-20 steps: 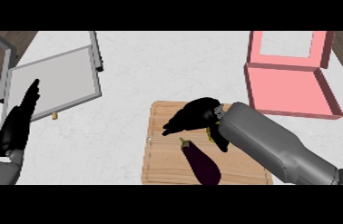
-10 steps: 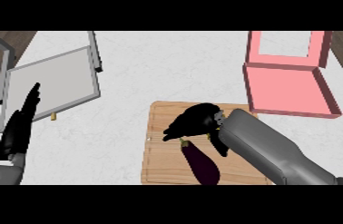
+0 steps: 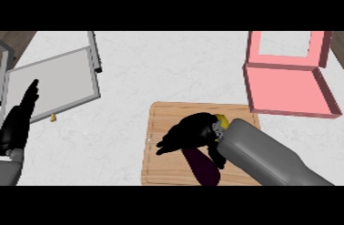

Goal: Pick the eggplant from the cutting board and place it in the cardboard box

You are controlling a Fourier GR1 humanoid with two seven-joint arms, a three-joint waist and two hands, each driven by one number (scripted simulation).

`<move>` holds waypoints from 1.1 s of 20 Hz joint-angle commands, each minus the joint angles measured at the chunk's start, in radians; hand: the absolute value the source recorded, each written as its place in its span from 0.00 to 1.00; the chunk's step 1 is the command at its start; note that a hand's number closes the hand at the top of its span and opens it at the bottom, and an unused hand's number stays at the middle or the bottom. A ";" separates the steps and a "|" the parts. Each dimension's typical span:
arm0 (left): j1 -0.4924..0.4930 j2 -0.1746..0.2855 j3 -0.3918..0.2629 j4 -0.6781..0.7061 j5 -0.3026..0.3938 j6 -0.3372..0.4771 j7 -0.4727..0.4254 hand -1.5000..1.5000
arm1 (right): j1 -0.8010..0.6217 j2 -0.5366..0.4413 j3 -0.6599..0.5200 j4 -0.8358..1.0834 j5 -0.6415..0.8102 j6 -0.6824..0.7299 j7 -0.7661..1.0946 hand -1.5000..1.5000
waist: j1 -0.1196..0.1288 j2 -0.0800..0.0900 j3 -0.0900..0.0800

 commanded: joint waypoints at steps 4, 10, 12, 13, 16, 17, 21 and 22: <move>-0.023 -0.028 0.023 0.015 -0.032 -0.003 0.020 0.50 | 0.063 -0.045 0.022 -0.093 0.064 0.078 -0.015 0.00 | -0.002 0.001 0.000; -0.036 -0.036 0.030 -0.021 -0.067 -0.008 0.048 0.50 | 0.059 0.036 0.019 -0.068 0.117 0.130 0.101 0.00 | 0.000 0.001 0.000; -0.023 -0.031 0.055 0.017 -0.052 -0.044 0.009 0.50 | 0.096 0.010 0.040 -0.052 0.153 0.098 0.063 0.00 | 0.001 0.001 0.000; 0.040 -0.022 0.069 0.004 -0.043 -0.054 -0.053 0.50 | 0.107 0.088 0.047 0.008 0.157 0.065 0.090 0.00 | 0.007 0.002 0.000; 0.021 -0.033 0.060 -0.037 -0.048 -0.066 0.000 0.50 | 0.132 0.060 0.032 0.031 0.223 -0.145 0.006 1.00 | 0.006 0.002 0.001; 0.045 -0.027 0.063 -0.069 -0.051 -0.064 0.024 0.50 | 0.101 0.058 0.007 0.085 0.236 -0.193 -0.039 1.00 | 0.011 0.003 0.001; -0.018 -0.066 0.069 0.013 -0.095 -0.037 -0.014 0.50 | 0.122 0.156 -0.017 0.111 0.308 -0.252 -0.006 1.00 | 0.005 0.002 0.000; 0.014 -0.038 0.077 -0.027 -0.074 -0.075 0.007 0.50 | 0.208 0.049 -0.012 -0.023 0.309 -0.279 -0.013 1.00 | 0.000 0.000 0.000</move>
